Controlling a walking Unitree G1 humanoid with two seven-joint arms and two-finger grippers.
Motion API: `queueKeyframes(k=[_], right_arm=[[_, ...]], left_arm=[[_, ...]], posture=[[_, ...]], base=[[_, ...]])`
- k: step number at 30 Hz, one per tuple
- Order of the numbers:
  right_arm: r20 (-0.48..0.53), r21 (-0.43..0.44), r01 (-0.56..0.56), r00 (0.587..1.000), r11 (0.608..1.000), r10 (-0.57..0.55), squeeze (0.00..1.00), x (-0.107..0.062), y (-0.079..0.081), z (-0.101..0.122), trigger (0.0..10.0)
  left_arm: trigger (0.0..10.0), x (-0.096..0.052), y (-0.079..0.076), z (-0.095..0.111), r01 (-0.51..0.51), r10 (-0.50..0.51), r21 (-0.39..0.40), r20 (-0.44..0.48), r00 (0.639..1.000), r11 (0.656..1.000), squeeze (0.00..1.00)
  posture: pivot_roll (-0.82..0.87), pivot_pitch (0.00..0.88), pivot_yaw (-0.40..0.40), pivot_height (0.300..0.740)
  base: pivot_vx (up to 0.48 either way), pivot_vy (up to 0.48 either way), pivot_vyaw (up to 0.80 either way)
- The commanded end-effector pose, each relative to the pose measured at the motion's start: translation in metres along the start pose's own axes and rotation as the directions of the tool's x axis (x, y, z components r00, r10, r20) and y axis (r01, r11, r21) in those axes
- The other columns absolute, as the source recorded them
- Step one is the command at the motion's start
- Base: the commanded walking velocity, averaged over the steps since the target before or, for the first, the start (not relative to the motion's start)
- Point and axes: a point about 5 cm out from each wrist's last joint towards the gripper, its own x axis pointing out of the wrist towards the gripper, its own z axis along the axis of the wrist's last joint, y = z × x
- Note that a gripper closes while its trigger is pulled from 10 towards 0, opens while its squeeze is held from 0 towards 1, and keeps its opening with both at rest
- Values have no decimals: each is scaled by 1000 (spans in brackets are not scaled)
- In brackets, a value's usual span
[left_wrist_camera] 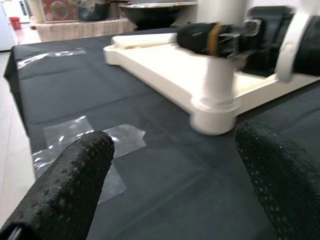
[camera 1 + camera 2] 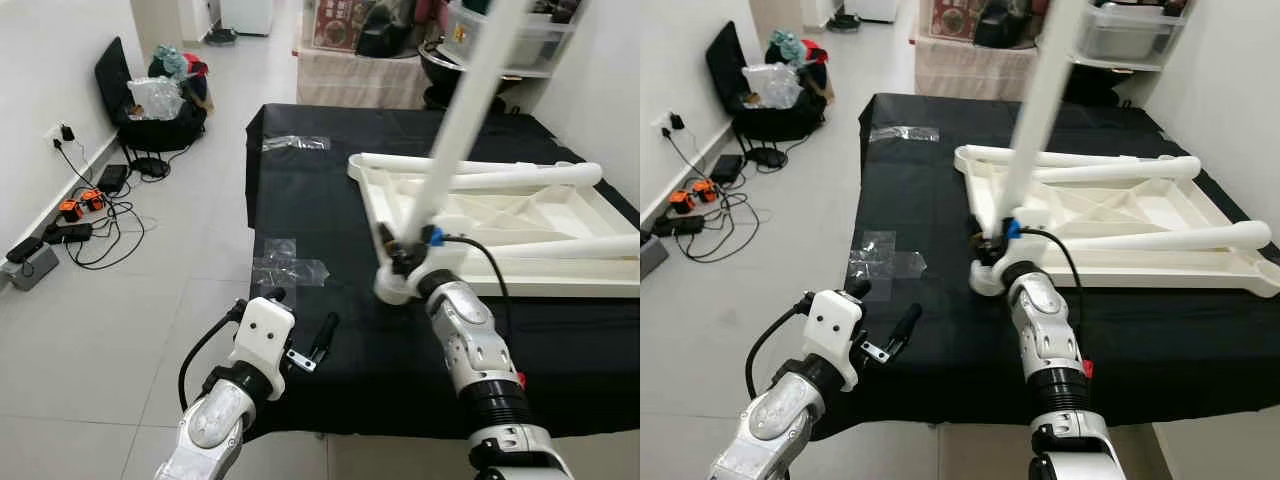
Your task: Building children table
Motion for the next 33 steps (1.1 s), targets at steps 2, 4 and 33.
queueKeyframes(k=[2,4,33], right_arm=[[-39,25,-93,995,995,94,1000,-3,10,-8,10000],[-57,45,-159,985,986,161,1000,-7,14,-8,10000],[-131,69,-460,876,885,465,0,1,16,5,0]], left_arm=[[10000,0,0,-3,-3,3,-4,-14,1000,1000,0],[10000,0,0,-3,-4,3,-4,-14,1000,1000,0],[10000,1,1,-3,-1,1,-2,-14,1000,1000,0]], posture=[[66,26,-97,740],[65,30,-95,740],[64,34,-89,740]], base=[[0,0,0],[0,0,0],[0,0,0]])
